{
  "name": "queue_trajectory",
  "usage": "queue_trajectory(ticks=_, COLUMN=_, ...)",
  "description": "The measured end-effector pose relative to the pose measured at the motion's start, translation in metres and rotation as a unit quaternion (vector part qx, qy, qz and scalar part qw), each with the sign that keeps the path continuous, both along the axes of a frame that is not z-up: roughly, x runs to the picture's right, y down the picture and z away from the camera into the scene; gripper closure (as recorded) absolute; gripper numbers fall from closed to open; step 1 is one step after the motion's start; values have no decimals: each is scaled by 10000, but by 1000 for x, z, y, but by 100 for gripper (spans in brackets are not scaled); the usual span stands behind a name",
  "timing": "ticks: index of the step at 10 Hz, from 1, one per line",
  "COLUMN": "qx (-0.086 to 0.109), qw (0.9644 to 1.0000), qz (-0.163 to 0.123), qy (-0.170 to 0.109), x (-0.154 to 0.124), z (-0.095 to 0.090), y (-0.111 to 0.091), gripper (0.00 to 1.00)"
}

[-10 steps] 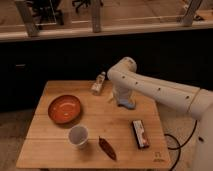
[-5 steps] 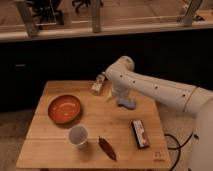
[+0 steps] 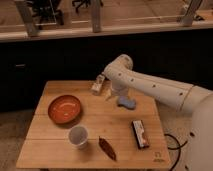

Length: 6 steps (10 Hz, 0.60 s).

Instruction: Move the arm in a circular motion

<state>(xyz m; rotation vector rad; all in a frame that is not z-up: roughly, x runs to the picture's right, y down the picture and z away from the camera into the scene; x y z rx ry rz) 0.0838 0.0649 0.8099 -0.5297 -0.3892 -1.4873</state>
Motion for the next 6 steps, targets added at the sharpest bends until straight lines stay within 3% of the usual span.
queue_trajectory(ticks=6, qx=18, qw=9999, qz=-88, qy=-58, x=-2, z=8, y=-13, gripper=20)
